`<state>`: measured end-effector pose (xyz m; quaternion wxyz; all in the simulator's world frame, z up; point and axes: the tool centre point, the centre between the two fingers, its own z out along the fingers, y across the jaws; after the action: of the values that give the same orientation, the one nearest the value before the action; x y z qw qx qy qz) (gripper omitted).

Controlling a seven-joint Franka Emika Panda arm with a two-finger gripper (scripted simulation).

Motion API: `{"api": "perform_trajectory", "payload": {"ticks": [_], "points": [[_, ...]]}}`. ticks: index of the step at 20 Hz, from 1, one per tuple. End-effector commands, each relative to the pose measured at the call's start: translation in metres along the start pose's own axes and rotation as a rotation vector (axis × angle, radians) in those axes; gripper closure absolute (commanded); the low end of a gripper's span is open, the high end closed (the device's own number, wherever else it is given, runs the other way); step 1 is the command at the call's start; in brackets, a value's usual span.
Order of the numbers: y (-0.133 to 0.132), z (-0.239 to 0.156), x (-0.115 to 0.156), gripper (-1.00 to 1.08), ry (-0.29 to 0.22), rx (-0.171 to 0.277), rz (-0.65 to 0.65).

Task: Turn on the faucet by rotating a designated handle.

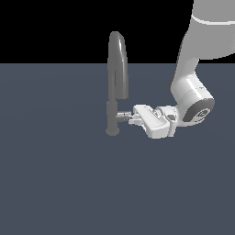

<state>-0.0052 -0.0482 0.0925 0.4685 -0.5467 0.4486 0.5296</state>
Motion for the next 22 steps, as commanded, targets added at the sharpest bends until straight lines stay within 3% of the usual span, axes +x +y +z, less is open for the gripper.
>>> {"api": "perform_trajectory", "payload": {"ticks": [1, 12, 13, 14, 22], "points": [[0.0, 0.0, 0.004, 1.08, 0.0, 0.001, 0.003], [-0.003, 0.0, 0.051, 1.08, 0.0, 0.007, 0.035], [-0.003, 0.0, 0.051, 1.08, 0.0, 0.007, 0.035], [-0.015, -0.004, 0.016, 1.08, -0.003, -0.005, -0.019], [-0.023, -0.003, 0.042, 1.08, -0.002, 0.001, 0.008]]}}
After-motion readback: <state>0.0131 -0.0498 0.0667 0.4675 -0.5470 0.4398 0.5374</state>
